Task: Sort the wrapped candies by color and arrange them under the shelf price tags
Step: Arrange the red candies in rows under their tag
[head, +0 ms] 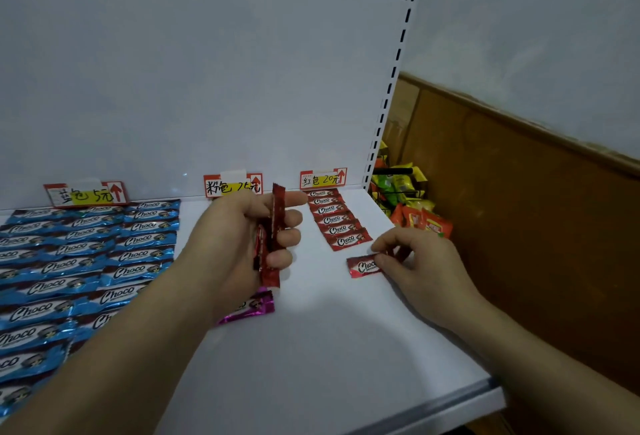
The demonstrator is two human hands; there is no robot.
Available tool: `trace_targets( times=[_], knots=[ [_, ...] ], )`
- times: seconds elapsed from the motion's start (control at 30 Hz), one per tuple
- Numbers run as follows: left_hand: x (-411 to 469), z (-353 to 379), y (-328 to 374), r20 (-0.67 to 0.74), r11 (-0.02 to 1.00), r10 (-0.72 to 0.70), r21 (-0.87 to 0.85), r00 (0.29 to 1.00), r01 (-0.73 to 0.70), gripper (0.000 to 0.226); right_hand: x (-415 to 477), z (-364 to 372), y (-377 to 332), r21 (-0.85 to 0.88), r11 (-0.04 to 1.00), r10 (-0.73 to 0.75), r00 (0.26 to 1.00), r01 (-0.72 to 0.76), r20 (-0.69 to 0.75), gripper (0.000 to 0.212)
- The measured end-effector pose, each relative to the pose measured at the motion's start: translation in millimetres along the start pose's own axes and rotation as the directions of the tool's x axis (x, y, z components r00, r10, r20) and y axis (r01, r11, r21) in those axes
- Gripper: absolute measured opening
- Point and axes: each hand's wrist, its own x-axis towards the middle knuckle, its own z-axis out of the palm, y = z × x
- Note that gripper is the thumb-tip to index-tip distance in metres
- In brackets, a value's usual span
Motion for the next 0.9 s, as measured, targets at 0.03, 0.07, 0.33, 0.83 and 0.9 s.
trace_targets(
  times=[0.03, 0.07, 0.33, 0.83, 0.9],
  knots=[
    [1, 0, -2, -0.013, 1.000, 0.009, 0.027, 1.000, -0.008, 0.039, -1, 2, 1, -0.042, 0.999, -0.022, 0.998, 0.019, -0.061, 0.008],
    [3, -1, -3, -0.034, 0.998, 0.020, 0.066, 0.999, -0.018, 0.035, -2, 3, 0, -0.066, 0.997, -0.048, 0.993, 0.041, -0.111, 0.009],
    [4, -3, -3, -0.126, 0.986, 0.111, 0.134, 0.986, -0.094, 0.021, -21, 5, -3, -0.196, 0.939, -0.262, 0.957, 0.283, 0.128, 0.024],
    [10, -11, -7, -0.128, 0.974, 0.146, 0.191, 0.981, -0.120, 0.015, -19, 5, -4, -0.197, 0.927, -0.279, 0.939, 0.318, 0.199, 0.042],
    [11, -12, -7, -0.140, 0.973, 0.151, 0.198, 0.978, -0.122, 0.016, -18, 5, -4, -0.220, 0.920, -0.280, 0.938, 0.323, 0.204, 0.044]
  ],
)
